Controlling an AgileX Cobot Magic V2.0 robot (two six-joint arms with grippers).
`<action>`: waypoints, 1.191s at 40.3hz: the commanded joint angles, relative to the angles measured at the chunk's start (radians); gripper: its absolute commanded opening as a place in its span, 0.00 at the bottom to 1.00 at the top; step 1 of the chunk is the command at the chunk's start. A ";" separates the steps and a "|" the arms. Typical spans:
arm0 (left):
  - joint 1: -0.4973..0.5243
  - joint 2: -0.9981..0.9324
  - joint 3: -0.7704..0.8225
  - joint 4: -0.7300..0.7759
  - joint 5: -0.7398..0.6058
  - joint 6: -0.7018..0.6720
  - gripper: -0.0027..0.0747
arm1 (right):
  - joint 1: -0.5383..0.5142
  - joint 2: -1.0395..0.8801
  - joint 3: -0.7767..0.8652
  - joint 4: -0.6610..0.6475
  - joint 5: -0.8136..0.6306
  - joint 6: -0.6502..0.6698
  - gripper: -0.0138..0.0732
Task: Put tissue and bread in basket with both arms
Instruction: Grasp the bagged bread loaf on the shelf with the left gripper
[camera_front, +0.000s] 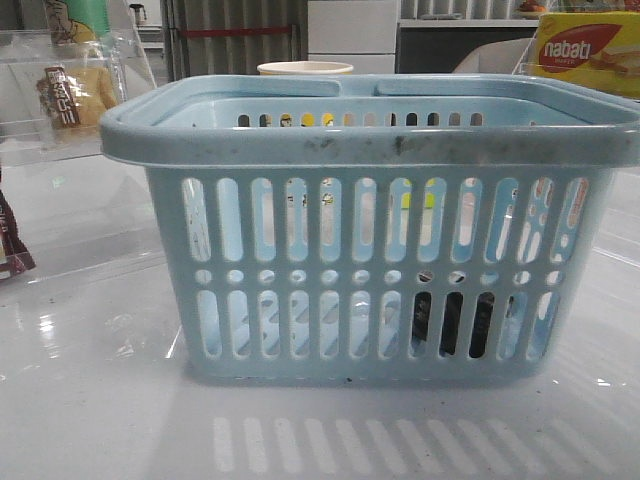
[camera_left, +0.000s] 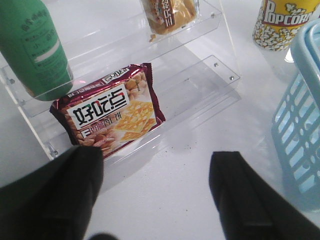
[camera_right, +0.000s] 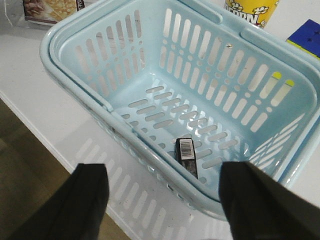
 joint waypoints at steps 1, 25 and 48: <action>-0.007 0.079 -0.067 -0.039 -0.117 -0.004 0.81 | 0.001 -0.011 -0.021 0.007 -0.058 -0.010 0.81; -0.008 0.693 -0.467 -0.186 -0.269 -0.003 0.81 | 0.001 -0.009 -0.021 0.007 -0.057 -0.010 0.81; -0.008 1.063 -0.707 -0.210 -0.485 -0.003 0.81 | 0.001 -0.009 -0.021 0.007 -0.058 -0.010 0.81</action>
